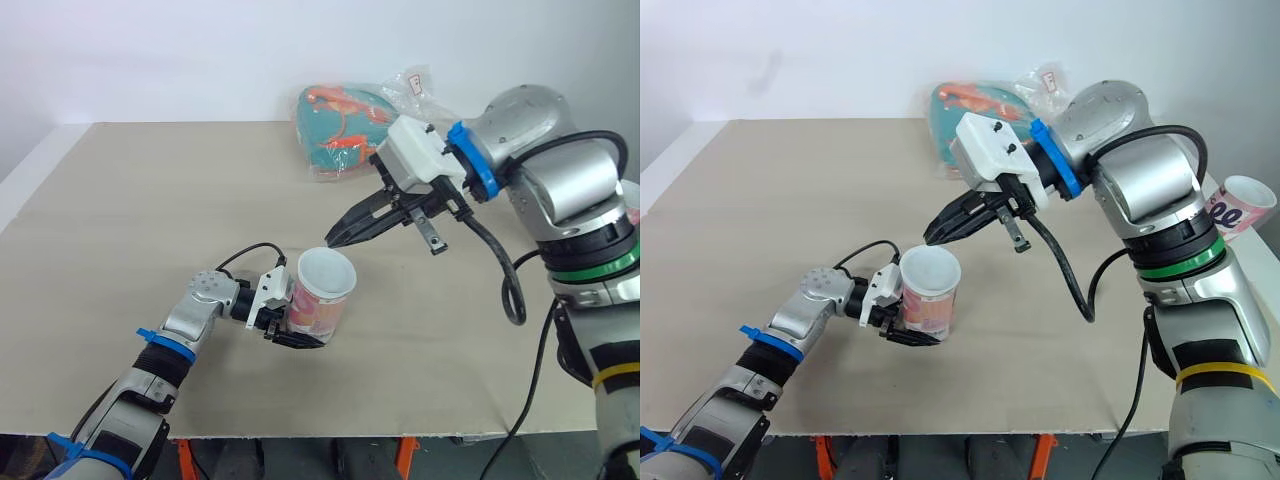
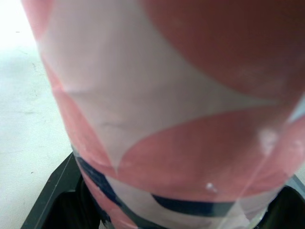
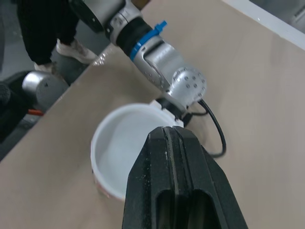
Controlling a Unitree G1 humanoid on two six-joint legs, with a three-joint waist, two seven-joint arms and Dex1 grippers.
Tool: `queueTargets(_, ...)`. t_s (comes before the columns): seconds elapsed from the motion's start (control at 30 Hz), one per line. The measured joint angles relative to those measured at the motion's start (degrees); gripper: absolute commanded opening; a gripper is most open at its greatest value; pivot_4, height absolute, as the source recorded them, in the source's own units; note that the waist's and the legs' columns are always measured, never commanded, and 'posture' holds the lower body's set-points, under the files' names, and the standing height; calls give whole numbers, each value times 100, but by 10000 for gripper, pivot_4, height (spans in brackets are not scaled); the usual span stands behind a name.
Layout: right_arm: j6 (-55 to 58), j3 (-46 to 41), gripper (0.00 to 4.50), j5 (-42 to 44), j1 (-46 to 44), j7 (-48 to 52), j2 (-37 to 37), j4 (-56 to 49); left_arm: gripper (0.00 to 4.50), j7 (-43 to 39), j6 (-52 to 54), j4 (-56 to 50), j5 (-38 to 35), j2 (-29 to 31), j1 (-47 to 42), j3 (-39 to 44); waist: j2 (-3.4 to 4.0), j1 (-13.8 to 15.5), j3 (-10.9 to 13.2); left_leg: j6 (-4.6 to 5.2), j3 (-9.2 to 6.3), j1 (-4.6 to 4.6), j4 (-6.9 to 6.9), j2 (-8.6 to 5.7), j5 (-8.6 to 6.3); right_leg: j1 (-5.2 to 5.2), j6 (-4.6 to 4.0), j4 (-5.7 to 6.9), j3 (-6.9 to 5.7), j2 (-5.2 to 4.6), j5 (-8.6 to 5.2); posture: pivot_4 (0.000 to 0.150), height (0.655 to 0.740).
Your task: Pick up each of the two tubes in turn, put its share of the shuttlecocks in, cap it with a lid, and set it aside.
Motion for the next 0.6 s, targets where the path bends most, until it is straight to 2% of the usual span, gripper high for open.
queueTargets(0.37,-153,514,452,-760,210,2,379,-53,30687,18,20,-93,-13,7,54,21,-1,1,0,0,-4,-30,4,0,1,-27,3,0,-1,4,4,1500,7400)
queueTargets(0.6,-1211,704,452,-1343,246,2,286,-40,30687,157,79,-189,-44,25,174,50,-5,1,-6,0,-7,-18,4,4,1,-20,-2,0,-1,10,9,1500,7400)
